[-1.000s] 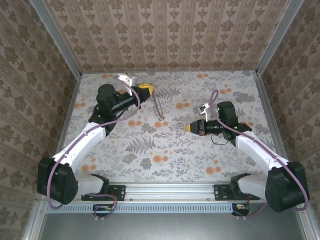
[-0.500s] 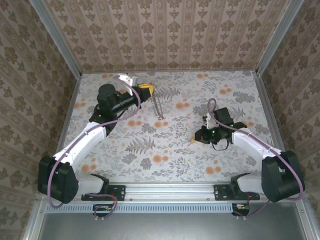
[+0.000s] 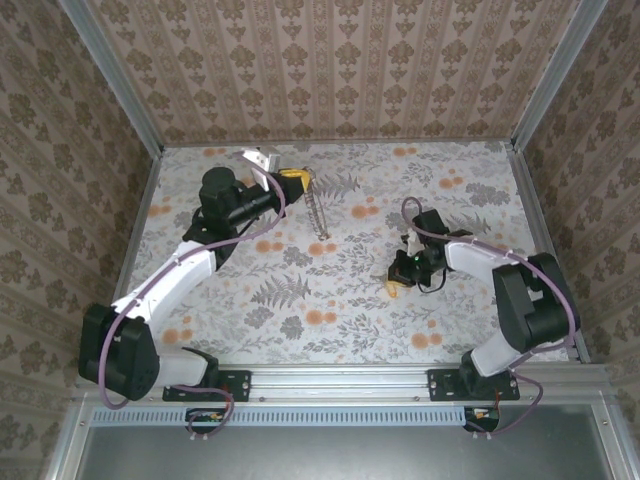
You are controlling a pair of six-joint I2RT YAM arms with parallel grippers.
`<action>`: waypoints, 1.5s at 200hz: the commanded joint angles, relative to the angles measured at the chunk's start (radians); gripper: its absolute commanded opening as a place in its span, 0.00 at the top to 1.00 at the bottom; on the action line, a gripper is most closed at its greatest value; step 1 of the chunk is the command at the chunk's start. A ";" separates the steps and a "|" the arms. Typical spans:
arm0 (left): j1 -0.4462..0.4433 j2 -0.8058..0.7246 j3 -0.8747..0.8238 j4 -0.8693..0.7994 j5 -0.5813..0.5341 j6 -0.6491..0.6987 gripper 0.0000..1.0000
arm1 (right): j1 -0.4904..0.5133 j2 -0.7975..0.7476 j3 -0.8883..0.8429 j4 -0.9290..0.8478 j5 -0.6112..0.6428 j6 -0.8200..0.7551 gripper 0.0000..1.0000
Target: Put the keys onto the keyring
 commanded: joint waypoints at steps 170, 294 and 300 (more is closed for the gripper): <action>-0.006 0.045 0.053 0.071 0.051 -0.013 1.00 | 0.032 -0.119 -0.021 0.036 0.258 0.151 0.64; -0.005 0.043 0.041 0.088 0.054 -0.020 1.00 | 0.080 -0.016 -0.022 0.155 0.299 0.183 0.70; -0.005 0.043 0.041 0.089 0.054 -0.021 1.00 | 0.081 -0.011 -0.020 0.157 0.298 0.181 0.70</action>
